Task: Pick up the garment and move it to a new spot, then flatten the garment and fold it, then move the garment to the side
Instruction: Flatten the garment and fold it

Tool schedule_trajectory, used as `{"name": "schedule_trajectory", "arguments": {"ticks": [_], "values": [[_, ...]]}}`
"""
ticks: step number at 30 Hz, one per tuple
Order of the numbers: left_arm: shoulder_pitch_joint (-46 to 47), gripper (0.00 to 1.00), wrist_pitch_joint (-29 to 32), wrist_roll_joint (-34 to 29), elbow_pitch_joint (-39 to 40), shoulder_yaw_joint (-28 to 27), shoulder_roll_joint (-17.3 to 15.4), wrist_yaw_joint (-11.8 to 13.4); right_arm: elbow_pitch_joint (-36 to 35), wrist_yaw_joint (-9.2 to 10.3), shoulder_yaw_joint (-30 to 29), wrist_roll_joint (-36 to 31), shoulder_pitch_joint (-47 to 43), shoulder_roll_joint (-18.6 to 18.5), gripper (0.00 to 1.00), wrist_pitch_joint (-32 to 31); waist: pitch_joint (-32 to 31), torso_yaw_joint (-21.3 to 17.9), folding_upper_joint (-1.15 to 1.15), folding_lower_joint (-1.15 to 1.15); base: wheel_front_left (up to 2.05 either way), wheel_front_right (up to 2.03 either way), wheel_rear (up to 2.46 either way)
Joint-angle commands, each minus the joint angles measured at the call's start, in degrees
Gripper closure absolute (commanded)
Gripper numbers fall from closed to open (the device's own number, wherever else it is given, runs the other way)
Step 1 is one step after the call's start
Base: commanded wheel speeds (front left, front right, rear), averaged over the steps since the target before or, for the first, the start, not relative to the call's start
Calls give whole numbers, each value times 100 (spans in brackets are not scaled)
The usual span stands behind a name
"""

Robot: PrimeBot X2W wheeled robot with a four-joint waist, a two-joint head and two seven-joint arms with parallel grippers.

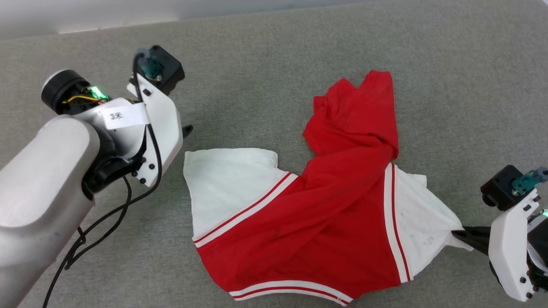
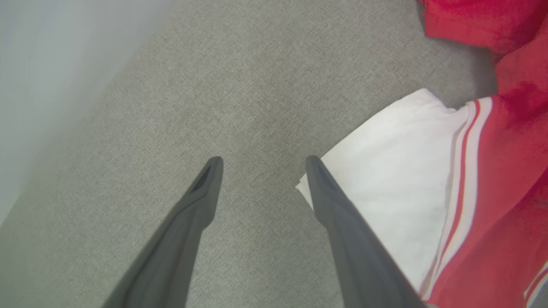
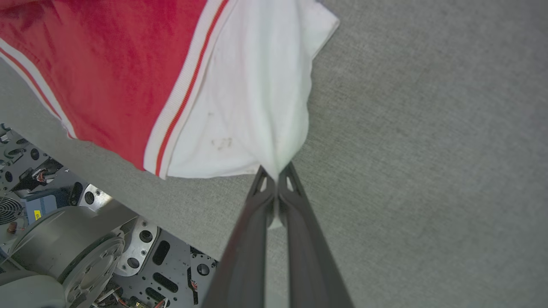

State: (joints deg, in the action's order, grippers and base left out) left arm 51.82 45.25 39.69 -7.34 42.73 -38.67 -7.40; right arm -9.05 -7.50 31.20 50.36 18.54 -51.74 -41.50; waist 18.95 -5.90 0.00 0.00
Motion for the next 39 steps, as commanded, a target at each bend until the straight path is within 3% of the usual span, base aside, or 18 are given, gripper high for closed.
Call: {"name": "schedule_trajectory", "arguments": {"ticks": [1, 9, 17, 18, 19, 24, 31, 39], "values": [[94, 0, 129, 106, -18, 121, -49, -1, -32, 2, -31, -50, 1, 64, 100, -28, 93, -81, 0, 0, 0, 0, 0], [588, 0, 985, 784, -442, 1068, -200, -1, -168, 2, -86, -228, 171, 276, 100, -144, 468, -311, 0, 0, 0, 0, 0], [480, 0, 1356, 1190, -874, 2065, -277, -2, -130, 2, 86, -355, 354, 482, 100, -157, 638, -480, 0, 0, 0, 0, 0], [468, 58, 1313, 1222, -891, 2178, -295, -2, -111, 2, 103, -353, 384, 491, 100, -149, 631, -484, 0, 0, 0, 0, 0], [468, 100, 1285, 1286, -902, 2263, -298, -4, -86, 2, 111, -350, 405, 498, 100, -137, 609, -474, 0, 0, 0, 0, 0], [701, 100, 879, 1448, -907, 2426, -318, -2, 0, 2, 118, -325, 426, 456, 100, -70, 406, -344, 0, 0, 0, 0, 0], [920, 100, 65, 1611, -1004, 2249, -274, -2, 54, 2, -26, -280, 469, 364, 100, 107, -26, -103, 0, 0, 0, 0, 0], [943, 100, -848, 1791, -811, 1913, -475, -2, -53, 2, -637, -265, 530, 203, 100, 348, -543, 247, 0, 0, 0, 0, 0]]}}
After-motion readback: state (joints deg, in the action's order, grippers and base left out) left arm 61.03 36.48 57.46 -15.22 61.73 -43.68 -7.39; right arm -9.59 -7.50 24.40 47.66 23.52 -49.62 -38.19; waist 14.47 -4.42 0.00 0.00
